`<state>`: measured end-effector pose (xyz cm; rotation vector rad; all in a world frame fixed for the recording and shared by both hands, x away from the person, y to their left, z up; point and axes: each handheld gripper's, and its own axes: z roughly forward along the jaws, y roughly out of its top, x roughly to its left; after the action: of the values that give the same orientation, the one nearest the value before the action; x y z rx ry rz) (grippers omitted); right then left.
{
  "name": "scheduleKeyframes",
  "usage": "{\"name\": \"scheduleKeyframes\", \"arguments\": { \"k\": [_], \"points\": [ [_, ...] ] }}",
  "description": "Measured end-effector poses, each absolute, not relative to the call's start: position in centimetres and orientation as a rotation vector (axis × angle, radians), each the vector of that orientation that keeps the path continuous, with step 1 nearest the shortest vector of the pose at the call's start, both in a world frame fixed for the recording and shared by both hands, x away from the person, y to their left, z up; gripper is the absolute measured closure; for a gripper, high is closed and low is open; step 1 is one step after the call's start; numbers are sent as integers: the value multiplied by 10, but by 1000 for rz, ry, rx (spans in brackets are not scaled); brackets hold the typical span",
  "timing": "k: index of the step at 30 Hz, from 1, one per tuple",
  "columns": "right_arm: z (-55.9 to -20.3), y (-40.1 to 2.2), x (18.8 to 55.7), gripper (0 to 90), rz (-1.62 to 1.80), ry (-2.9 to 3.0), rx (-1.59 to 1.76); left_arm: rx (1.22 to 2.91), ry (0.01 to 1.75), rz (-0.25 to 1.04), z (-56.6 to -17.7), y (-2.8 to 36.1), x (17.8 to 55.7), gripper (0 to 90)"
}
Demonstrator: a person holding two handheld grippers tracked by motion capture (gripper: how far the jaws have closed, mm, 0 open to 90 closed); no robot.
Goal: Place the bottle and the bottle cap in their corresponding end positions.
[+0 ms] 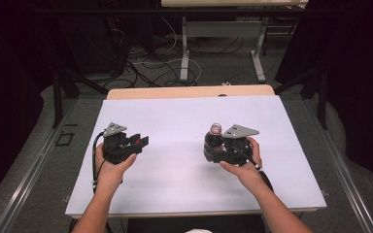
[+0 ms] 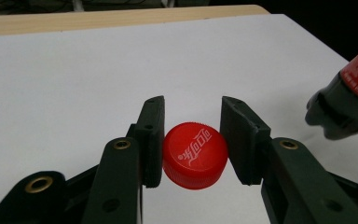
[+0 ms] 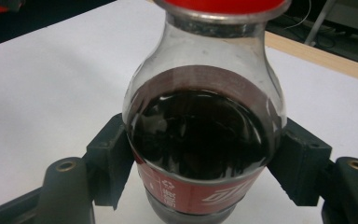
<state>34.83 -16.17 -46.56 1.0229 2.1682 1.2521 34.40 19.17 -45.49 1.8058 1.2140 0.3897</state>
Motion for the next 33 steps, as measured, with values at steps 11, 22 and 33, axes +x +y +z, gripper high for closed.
{"name": "scheduleKeyframes", "arguments": {
  "k": [11, 22, 33],
  "points": [
    [-458, -151, 378, 297, 1249, 2128, 1044, 1779, 1231, 407, -461, 204, 340, 616],
    [-453, -133, 409, 297, 1245, 2113, 1053, 1767, 1251, 401, -467, 209, 338, 616],
    [-474, -121, 437, 297, 1239, 2100, 1125, 1752, 1258, 406, -469, 212, 338, 616]
  ]
}}
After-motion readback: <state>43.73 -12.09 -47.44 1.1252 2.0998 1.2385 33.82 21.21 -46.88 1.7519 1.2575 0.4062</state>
